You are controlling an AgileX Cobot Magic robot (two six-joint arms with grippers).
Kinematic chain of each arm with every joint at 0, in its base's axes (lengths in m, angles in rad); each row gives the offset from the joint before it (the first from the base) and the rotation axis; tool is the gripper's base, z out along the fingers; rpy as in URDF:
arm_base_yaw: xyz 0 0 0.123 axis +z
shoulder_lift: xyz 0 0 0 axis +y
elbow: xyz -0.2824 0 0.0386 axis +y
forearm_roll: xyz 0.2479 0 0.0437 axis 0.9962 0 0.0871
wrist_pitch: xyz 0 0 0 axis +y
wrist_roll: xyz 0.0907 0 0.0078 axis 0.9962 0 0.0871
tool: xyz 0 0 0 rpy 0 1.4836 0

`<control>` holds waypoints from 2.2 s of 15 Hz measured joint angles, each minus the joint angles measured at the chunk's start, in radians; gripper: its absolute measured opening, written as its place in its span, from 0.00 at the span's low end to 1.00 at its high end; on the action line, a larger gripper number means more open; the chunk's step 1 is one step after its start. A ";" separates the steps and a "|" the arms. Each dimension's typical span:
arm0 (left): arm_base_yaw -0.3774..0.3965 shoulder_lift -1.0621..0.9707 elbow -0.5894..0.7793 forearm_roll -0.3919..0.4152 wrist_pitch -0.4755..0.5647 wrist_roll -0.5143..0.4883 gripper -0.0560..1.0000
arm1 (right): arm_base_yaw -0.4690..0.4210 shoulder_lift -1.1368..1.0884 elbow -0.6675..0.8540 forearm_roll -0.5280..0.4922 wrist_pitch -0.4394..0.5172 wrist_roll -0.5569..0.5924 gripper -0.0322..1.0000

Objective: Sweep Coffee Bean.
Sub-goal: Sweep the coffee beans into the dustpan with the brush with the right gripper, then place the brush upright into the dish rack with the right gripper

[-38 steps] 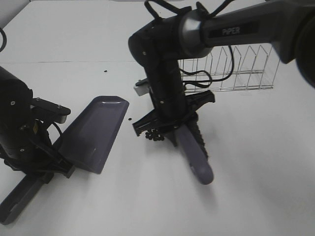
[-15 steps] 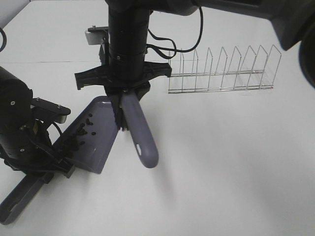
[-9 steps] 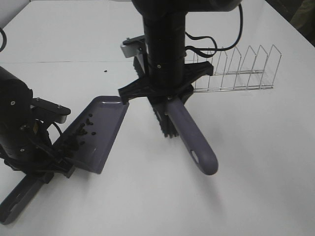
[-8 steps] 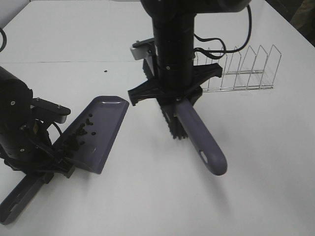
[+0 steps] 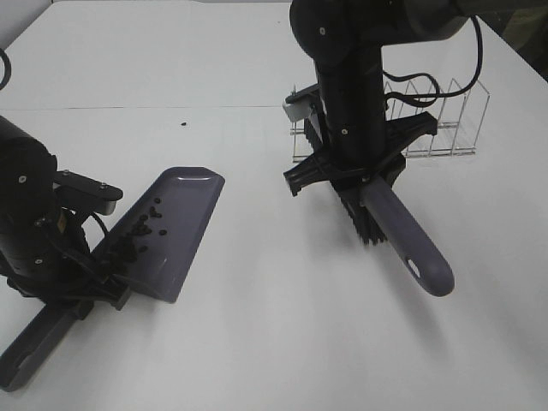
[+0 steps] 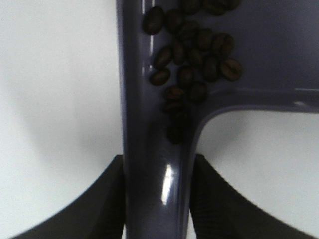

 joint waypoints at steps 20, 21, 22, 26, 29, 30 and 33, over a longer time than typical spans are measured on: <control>0.000 0.001 -0.001 -0.013 0.000 0.000 0.35 | 0.141 0.253 -0.474 0.462 0.003 -0.126 0.31; 0.000 0.001 -0.001 -0.013 0.000 0.001 0.35 | 0.141 0.253 -0.508 0.440 0.002 -0.126 0.31; 0.000 0.001 -0.001 -0.013 0.000 0.001 0.35 | 0.140 0.244 -0.523 0.428 -0.001 -0.126 0.31; 0.000 0.001 -0.001 -0.013 0.000 0.001 0.35 | 0.139 0.149 -0.497 0.376 0.002 -0.128 0.31; 0.000 0.001 -0.001 -0.013 -0.001 0.001 0.35 | 0.133 0.037 -0.333 0.321 0.001 -0.128 0.31; 0.000 0.001 -0.001 -0.013 -0.001 0.001 0.35 | 0.119 -0.004 -0.255 0.321 0.003 -0.128 0.31; 0.000 0.001 -0.001 -0.013 -0.001 0.002 0.35 | 0.014 -0.124 -0.029 0.337 0.003 -0.127 0.31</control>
